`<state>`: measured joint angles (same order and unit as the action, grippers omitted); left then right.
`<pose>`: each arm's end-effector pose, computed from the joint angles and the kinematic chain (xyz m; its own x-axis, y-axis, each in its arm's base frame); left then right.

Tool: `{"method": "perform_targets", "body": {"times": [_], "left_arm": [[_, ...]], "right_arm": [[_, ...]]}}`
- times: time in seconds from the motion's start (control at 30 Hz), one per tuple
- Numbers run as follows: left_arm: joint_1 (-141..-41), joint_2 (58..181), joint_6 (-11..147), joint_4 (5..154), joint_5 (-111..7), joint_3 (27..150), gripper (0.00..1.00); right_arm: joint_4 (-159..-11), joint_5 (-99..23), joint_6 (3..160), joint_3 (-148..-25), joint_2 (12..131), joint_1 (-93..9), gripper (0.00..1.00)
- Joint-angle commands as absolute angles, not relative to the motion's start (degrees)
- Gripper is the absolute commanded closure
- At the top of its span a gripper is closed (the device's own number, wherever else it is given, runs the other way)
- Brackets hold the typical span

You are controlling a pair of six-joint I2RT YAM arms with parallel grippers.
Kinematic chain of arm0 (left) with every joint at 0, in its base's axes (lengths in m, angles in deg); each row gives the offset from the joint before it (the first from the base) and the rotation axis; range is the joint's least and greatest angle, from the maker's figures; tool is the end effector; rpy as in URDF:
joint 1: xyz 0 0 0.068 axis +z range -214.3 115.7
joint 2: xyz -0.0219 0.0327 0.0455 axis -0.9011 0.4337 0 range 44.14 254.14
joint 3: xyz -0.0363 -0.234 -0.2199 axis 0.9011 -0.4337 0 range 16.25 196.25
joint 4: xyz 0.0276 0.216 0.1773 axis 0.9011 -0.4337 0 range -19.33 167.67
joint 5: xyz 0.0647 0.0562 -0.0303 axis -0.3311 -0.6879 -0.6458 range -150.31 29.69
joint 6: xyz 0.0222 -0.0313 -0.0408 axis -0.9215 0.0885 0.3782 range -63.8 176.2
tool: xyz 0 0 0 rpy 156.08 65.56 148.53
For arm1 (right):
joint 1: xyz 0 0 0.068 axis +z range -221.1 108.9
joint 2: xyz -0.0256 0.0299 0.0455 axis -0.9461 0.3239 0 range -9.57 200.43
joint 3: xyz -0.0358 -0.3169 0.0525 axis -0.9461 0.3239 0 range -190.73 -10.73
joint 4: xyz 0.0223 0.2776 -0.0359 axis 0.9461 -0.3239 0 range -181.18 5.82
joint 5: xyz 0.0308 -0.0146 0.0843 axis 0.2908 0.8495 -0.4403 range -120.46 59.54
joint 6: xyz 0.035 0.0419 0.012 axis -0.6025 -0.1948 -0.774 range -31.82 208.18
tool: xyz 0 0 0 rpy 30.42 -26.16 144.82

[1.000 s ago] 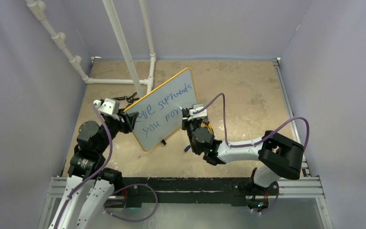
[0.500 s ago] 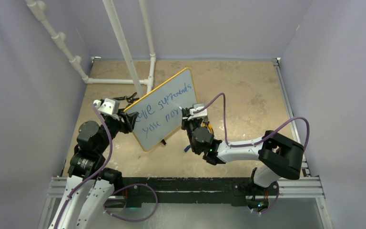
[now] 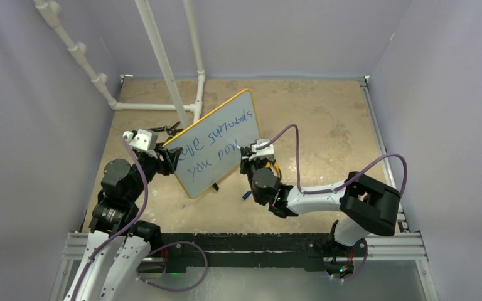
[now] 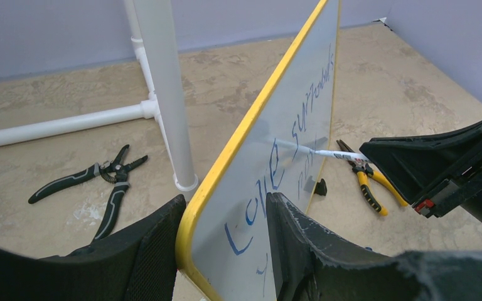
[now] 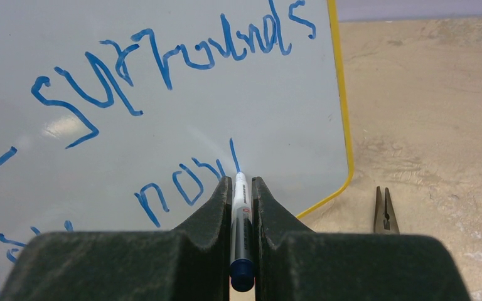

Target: Write a sentence on the whiteboard

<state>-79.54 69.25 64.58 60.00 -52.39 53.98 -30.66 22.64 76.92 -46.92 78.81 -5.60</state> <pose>0.0872 -0.0293 0.3542 -0.1411 -0.1111 -0.9837 0.3764 0.9131 -0.1571 0.1600 0.2769 0.2585 -0.0325 0.2113 -0.9769 -0.2126 0.9536 0.2133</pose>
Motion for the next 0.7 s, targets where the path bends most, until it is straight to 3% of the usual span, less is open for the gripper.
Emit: {"method": "perform_targets", "body": {"times": [0.0,0.67], "left_arm": [[-79.59,69.19,64.99,61.67,-51.68,54.03,0.51],[-79.59,69.23,64.9,61.67,-51.69,54.04,0.51]], "right_arm": [[-29.7,21.35,75.0,-46.53,78.67,-5.97,1.0],[-28.64,23.59,75.94,-43.81,75.95,-6.79,1.0]]}}
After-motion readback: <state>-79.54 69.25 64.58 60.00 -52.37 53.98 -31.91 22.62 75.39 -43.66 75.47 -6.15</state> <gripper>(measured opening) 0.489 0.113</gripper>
